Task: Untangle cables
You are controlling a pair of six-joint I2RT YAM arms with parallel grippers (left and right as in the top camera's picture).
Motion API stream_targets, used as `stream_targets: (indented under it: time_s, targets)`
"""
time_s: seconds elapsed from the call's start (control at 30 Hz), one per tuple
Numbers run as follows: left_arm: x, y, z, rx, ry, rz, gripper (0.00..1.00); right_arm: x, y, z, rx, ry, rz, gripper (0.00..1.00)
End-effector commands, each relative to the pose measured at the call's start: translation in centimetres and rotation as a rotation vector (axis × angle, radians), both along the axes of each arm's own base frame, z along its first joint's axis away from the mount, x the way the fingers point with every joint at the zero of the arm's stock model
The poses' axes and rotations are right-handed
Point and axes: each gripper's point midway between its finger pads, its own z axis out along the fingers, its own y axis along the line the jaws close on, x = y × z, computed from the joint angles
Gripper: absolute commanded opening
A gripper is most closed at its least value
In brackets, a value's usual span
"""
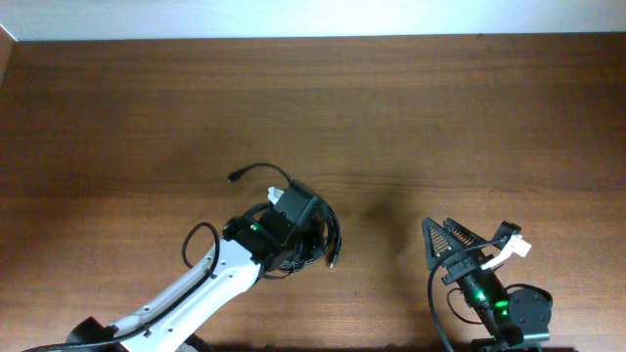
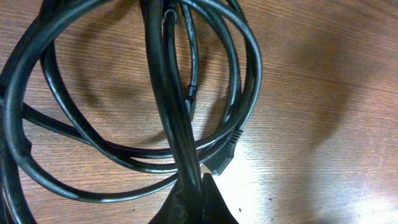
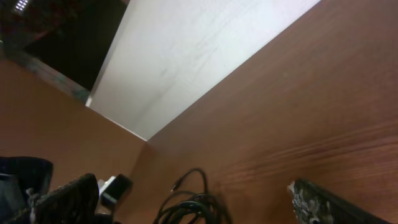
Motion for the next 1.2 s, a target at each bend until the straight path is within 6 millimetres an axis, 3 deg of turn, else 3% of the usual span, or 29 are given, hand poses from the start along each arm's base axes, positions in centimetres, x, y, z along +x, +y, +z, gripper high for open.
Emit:
stream_targets:
  time_s: [0.0,0.2,0.4,0.5,0.73,0.83,0.93,1.03,1.1,1.17]
  targets:
    - [1.9,-0.9,3.1,-0.038,-0.075,0.024,0.00,-0.5,0.8,0.2,0.081,0.043,0.045,0.99]
    - [2.5,-0.9,4.2,-0.033,-0.095,0.032,0.00,-0.7,1.4,1.9,0.038,0.175,0.087,0.98]
    - [3.1,-0.6,4.5,-0.043,-0.103,0.052,0.00,1.2,4.1,-0.2,-0.125,0.314,0.309,0.99]
    - [3.6,-0.7,5.2,-0.065,-0.109,0.060,0.00,1.8,4.2,-1.0,-0.122,0.342,0.312,0.98]
    - [5.0,-3.1,8.2,-0.199,-0.155,0.047,0.00,2.9,3.3,-3.1,-0.140,0.420,0.252,0.98]
    - [4.9,-3.4,8.3,-0.197,-0.176,-0.010,0.00,3.3,4.7,-2.8,-0.106,0.391,0.345,0.99]
    - [5.4,-3.8,8.8,-0.216,-0.200,-0.012,0.00,3.5,4.7,-4.4,-0.093,0.456,0.346,0.99]
    - [5.2,-3.7,8.6,-0.160,-0.253,-0.146,0.00,3.6,4.7,-6.1,-0.087,0.524,0.347,0.98]
    - [3.9,-3.0,8.1,-0.100,-0.244,-0.256,0.00,3.5,4.8,-6.6,-0.082,0.543,0.354,0.98]
    - [2.4,-2.2,10.2,-0.107,-0.283,-0.297,0.00,3.6,4.6,-6.9,-0.087,0.554,0.341,0.98]
